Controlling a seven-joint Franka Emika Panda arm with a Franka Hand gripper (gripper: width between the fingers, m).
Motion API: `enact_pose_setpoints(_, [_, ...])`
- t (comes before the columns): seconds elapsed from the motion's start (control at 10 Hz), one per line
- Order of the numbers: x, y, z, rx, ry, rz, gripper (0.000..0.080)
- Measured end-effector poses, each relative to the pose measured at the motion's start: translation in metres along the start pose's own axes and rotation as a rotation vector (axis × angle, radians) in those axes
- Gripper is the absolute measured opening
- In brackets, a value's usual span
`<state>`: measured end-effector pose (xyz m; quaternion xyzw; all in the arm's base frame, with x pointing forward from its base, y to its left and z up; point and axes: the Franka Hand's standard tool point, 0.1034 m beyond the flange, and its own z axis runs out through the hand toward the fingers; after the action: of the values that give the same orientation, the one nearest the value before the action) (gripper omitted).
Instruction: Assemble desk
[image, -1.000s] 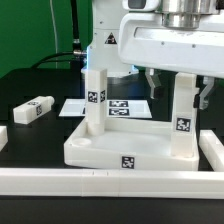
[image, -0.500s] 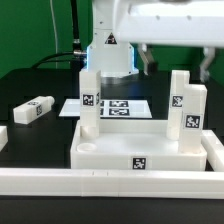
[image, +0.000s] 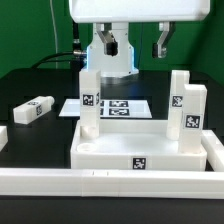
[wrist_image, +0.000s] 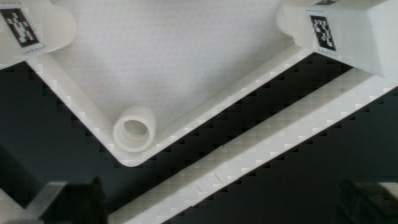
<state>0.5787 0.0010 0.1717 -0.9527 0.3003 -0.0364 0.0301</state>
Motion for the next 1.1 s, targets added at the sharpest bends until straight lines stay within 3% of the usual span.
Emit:
enact_pose_setpoints(0.3, [0.0,0.002,0.001,-0.001,-0.001,-0.007,0.0649])
enact_pose_setpoints(0.4, [0.002,0.023,0.003,0.012,0.011,-0.086,0.0649])
enact_pose_setpoints(0.5, [0.003,0.06,0.009,0.019,0.023,-0.116,0.0649])
enact_pose_setpoints(0.6, [0.005,0.091,0.016,0.009,0.021,-0.131,0.0649])
enact_pose_setpoints(0.8, [0.027,0.124,0.01,0.008,0.036,-0.151,0.0649])
enact_pose_setpoints(1.1, [0.025,0.121,0.012,0.007,0.033,-0.147,0.0649])
